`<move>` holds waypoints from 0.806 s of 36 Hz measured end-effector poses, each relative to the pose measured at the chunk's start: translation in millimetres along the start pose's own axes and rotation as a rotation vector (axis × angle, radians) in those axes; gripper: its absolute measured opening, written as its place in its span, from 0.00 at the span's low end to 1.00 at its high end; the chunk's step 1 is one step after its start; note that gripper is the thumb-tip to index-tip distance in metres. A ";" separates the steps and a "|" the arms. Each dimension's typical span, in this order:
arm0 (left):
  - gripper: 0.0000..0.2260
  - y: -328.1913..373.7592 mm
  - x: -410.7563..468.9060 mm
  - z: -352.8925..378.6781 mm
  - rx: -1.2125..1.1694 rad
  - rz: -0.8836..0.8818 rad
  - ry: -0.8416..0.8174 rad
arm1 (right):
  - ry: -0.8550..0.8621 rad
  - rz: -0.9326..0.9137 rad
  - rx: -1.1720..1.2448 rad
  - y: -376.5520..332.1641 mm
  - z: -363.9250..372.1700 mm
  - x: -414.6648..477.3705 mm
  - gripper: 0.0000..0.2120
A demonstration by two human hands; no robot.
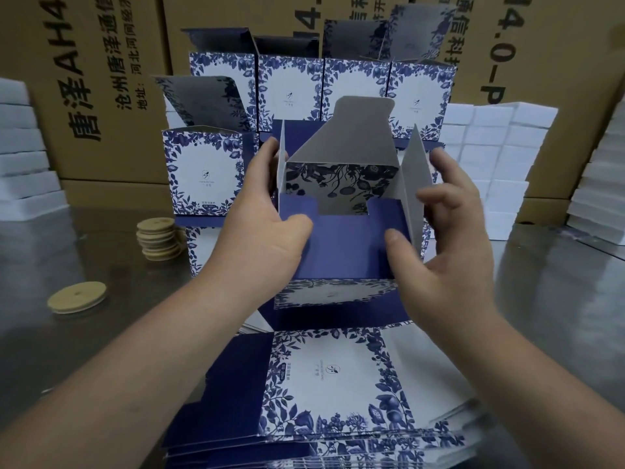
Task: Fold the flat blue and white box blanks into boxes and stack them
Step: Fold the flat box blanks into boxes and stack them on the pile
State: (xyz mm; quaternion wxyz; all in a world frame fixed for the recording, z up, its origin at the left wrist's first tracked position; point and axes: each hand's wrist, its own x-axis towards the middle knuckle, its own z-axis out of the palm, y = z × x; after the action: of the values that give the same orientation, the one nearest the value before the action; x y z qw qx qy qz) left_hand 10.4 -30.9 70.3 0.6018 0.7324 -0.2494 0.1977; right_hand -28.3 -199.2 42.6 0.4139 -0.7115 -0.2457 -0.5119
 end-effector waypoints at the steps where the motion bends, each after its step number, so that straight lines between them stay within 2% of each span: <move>1: 0.33 0.8 0.0 -0.5 0.020 0.001 -0.006 | 0.009 -0.002 0.058 -0.9 -1.5 1.2 0.16; 4: 0.34 2.1 -0.5 -1.6 0.098 0.001 -0.023 | 0.067 -0.007 0.189 -0.6 -8.6 8.6 0.16; 8: 0.36 7.5 -5.4 0.1 0.215 0.011 -0.066 | 0.120 0.057 0.238 4.9 -20.4 22.1 0.15; 14: 0.40 19.7 -12.5 1.4 0.332 0.019 -0.163 | -0.038 0.235 0.234 11.0 -27.7 28.9 0.17; 18: 0.40 22.0 -14.2 2.0 0.339 0.028 -0.164 | -0.124 0.193 0.325 6.2 -28.8 29.1 0.21; 21: 0.39 22.0 -14.4 2.4 0.318 0.046 -0.152 | -0.171 0.187 0.372 2.9 -29.4 29.4 0.16; 23: 0.39 21.8 -14.8 2.7 0.318 0.079 -0.152 | -0.171 0.175 0.332 3.3 -30.0 29.2 0.18; 26: 0.39 18.0 -13.4 4.1 0.317 0.127 -0.148 | -0.171 0.133 0.236 3.2 -30.2 29.1 0.27; 29: 0.38 17.2 -13.5 6.0 0.294 0.136 -0.144 | -0.209 0.090 0.171 0.3 -30.6 28.9 0.28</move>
State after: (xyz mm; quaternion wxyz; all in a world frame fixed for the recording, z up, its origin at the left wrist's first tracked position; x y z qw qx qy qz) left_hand -10.8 -37.7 74.6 0.4540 0.8062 -0.3094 0.2194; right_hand -33.9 -227.3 73.5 0.4679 -0.7333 -0.2980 -0.3931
